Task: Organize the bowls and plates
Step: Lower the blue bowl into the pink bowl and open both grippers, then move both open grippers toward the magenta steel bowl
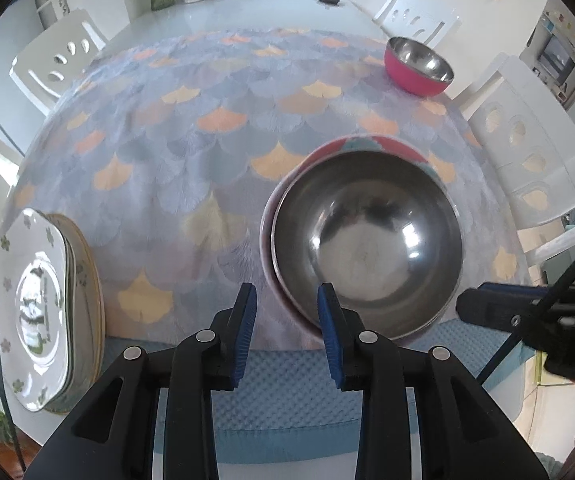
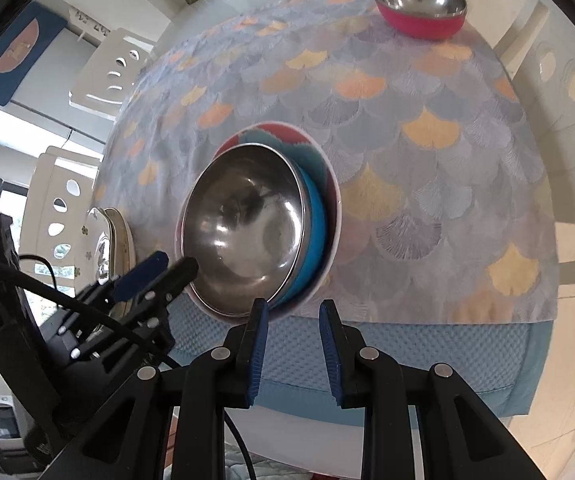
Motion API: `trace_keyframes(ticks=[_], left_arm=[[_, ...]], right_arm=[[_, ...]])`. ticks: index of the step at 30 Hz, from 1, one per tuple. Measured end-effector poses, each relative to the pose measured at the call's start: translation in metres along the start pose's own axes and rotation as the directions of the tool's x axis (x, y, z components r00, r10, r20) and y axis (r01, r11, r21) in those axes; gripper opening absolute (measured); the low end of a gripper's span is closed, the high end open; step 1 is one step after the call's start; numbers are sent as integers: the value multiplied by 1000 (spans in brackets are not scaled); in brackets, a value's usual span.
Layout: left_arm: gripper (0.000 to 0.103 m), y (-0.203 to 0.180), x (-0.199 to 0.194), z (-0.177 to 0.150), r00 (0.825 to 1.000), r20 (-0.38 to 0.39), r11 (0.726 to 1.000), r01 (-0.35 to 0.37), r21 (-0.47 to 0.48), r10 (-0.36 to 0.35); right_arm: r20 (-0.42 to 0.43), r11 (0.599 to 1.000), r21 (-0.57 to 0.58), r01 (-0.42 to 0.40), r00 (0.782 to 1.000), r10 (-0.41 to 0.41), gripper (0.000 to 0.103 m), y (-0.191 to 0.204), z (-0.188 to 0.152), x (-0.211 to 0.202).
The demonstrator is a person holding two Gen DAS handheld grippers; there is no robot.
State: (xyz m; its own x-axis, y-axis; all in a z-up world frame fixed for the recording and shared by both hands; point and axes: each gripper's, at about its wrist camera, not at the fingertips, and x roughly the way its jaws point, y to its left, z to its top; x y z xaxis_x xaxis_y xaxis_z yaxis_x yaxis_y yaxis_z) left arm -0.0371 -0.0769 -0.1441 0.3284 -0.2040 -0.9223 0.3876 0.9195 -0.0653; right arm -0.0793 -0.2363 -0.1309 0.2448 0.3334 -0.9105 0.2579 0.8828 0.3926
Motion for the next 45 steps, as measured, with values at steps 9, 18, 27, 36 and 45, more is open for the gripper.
trace_keyframes(ticks=[9, 18, 27, 36, 45], left_arm=[[29, 11, -17, 22, 998, 58, 1000, 1, -30, 1], [29, -7, -49, 96, 982, 183, 998, 26, 55, -35], [44, -52, -41, 195, 969, 224, 982, 61, 177, -101], [60, -93, 35, 278, 971, 112, 963, 187, 192, -210], [58, -128, 112, 304, 977, 16, 952, 205, 226, -214]], right_arm=[[29, 1000, 27, 11, 1000, -11, 25, -10, 15, -7], [251, 996, 57, 75, 964, -87, 25, -41, 68, -77], [376, 984, 176, 37, 921, -102, 46, -79, 126, -112], [438, 982, 179, 61, 889, -135, 57, -114, 204, -95], [404, 971, 228, 76, 899, -166, 57, -150, 243, -47]])
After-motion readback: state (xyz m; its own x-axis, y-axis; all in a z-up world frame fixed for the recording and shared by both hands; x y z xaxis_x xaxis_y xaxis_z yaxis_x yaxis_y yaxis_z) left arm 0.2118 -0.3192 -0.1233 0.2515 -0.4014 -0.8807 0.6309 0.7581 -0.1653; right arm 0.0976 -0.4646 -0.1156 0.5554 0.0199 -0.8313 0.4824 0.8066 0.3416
